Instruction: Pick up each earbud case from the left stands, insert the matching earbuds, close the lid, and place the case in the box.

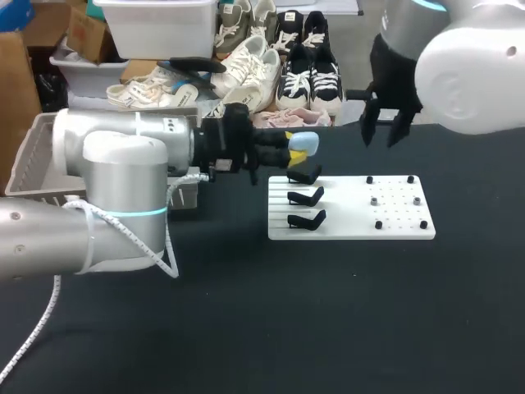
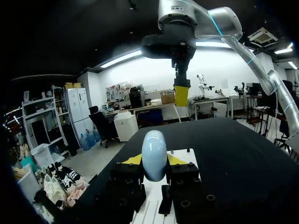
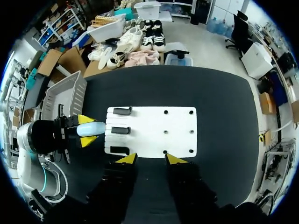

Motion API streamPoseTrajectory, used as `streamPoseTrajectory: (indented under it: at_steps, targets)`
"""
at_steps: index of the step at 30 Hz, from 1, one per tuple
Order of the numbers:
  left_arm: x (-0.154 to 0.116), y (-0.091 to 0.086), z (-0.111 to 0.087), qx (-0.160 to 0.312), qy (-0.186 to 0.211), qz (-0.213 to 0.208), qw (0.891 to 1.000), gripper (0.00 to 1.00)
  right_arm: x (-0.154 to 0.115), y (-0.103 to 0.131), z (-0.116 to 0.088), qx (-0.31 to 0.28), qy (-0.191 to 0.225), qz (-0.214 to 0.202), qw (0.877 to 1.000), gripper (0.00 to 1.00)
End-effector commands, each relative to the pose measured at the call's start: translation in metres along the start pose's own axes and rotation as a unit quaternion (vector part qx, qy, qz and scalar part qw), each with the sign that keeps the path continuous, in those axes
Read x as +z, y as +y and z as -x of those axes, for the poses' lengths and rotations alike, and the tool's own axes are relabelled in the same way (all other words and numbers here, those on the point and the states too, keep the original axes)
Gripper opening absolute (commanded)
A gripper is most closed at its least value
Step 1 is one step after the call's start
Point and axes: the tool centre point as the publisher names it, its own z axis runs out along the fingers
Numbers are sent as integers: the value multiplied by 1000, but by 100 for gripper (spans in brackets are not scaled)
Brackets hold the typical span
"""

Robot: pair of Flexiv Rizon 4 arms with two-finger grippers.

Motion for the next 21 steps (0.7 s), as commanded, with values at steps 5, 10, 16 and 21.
streamPoseTrajectory:
  at_steps: [5, 10, 16, 21]
  targets:
    - [-143, 27, -2, 16, 64, 135, 989, 0, -5, -27, -24, 44, -37, -16, 998, 35]
    - [-194, 58, -19, 21, 106, 171, 979, 0, -4, -27, -31, 60, -26, -25, 998, 35]
    - [-211, 83, -61, -7, 138, 193, 971, 0, -6, -24, -40, 81, -16, -37, 996, 35]
    - [-209, 98, -106, -48, 155, 182, 970, 0, -10, -19, -48, 96, -10, -48, 994, 35]
